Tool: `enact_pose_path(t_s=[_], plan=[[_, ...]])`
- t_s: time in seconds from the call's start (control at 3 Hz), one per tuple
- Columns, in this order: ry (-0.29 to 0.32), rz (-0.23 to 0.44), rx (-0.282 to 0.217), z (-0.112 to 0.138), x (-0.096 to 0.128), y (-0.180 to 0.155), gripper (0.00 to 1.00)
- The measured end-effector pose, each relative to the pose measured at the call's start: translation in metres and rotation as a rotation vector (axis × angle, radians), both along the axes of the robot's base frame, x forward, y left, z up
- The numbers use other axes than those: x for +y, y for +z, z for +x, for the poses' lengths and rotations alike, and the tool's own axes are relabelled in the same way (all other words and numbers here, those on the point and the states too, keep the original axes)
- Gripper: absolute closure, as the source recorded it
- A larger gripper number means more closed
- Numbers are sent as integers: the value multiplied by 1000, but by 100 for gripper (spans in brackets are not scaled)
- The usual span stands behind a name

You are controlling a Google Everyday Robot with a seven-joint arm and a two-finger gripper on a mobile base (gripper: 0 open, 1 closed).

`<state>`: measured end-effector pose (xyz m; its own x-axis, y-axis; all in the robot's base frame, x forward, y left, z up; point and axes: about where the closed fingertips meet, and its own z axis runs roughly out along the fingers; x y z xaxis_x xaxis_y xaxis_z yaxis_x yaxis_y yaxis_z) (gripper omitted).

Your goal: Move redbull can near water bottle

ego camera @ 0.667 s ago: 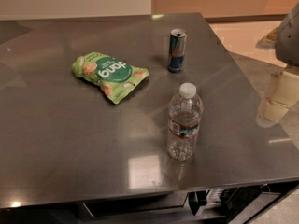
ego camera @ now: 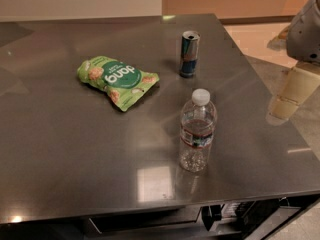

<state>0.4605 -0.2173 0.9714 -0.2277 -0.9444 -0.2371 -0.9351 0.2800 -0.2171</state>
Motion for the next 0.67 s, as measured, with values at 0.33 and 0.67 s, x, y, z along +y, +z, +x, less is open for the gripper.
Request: enact_pose_path(t_s=[0.33,0.67], plan=[[-13,63,12,40,1,-11,0],[-29,131,-1,85,9,-21,0]])
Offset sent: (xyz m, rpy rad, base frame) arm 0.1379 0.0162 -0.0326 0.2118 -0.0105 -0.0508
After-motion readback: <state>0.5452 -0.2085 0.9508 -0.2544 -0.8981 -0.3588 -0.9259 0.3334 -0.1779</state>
